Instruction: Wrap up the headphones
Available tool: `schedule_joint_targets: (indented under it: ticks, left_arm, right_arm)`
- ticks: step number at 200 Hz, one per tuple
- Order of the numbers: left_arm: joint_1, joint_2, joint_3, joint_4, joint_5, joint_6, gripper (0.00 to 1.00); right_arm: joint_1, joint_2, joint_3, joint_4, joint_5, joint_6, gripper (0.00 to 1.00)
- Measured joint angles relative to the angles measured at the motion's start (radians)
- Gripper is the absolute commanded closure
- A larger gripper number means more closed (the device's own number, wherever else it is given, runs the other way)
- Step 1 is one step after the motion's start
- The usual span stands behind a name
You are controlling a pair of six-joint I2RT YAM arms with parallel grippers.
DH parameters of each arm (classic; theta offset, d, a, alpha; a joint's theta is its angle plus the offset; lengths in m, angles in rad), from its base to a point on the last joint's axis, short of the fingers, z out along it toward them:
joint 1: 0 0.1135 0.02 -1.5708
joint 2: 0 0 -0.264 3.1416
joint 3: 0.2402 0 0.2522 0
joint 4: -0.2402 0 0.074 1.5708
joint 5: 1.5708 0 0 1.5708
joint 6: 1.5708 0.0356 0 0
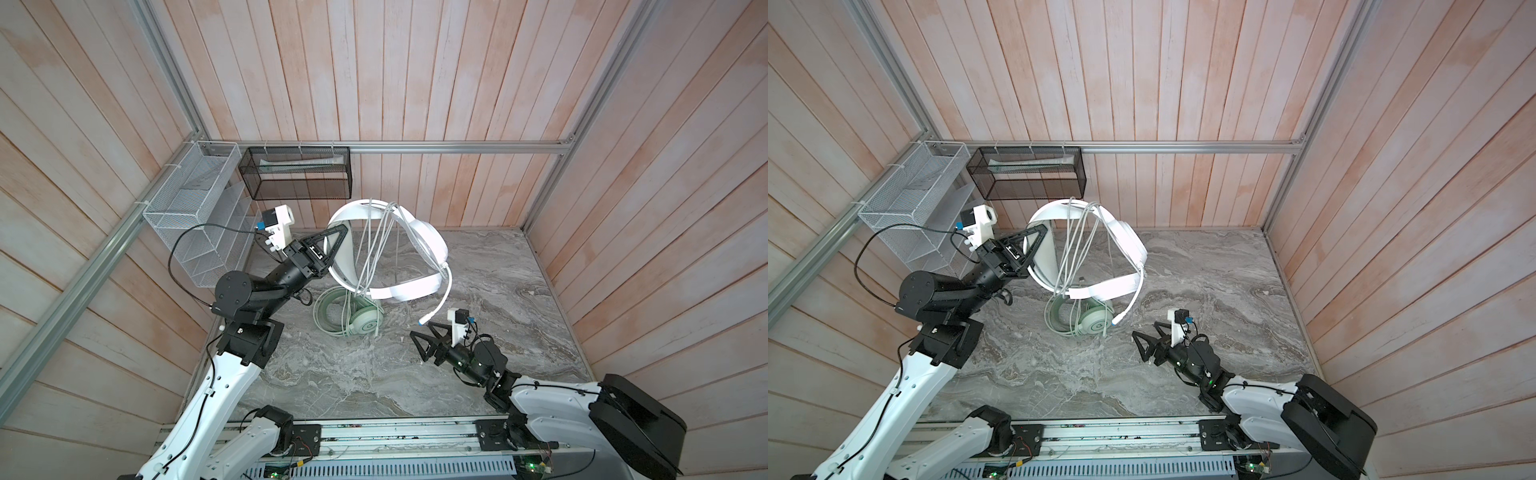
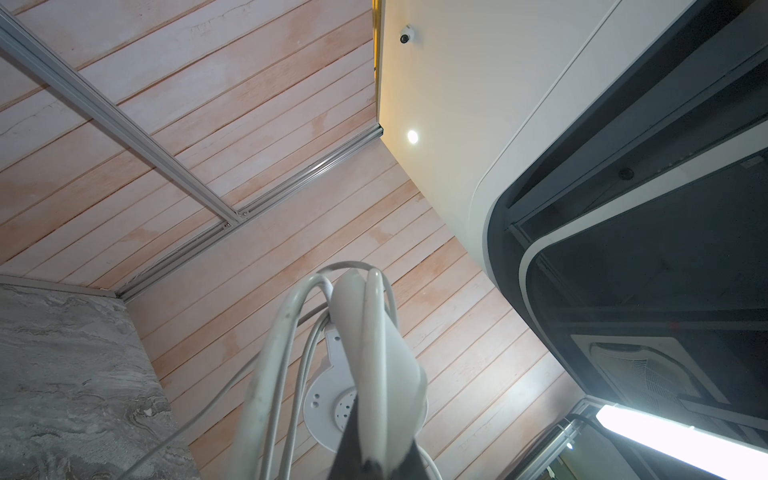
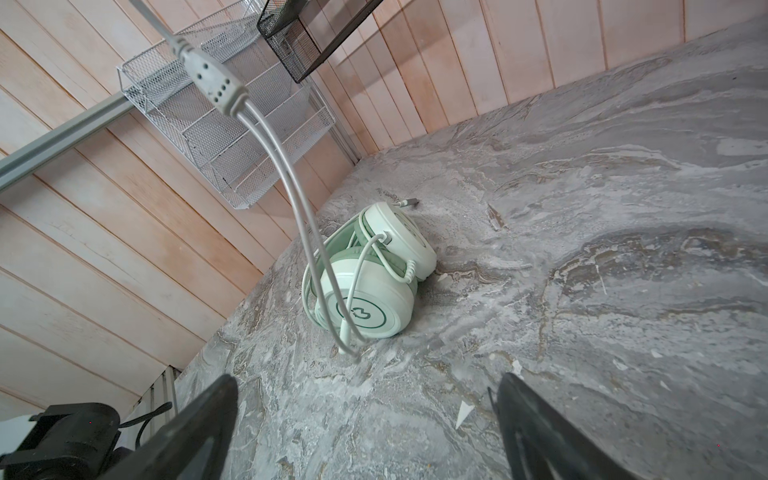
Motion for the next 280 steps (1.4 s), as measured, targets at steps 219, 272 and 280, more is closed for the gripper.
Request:
schedule_joint_targets:
  ticks: [219,272,280]
  left_arm:
    - [0.000,-0.026,0.000,0.012,0.000,-0.005,1.00]
    - [0.000,-0.033,-0.002,0.015,0.000,-0.004,1.00]
    - [0.000,-0.033,-0.002,0.014,0.000,-0.004,1.00]
  right_arm:
    - [0.051,0.523,0.301,0.234,0.016,0.027,0.24]
    - [0.049,0.523,0.311,0.231,0.039,0.014,0.55]
    - [0.049,0.522,0.311,0.230,0.041,0.011,0.61]
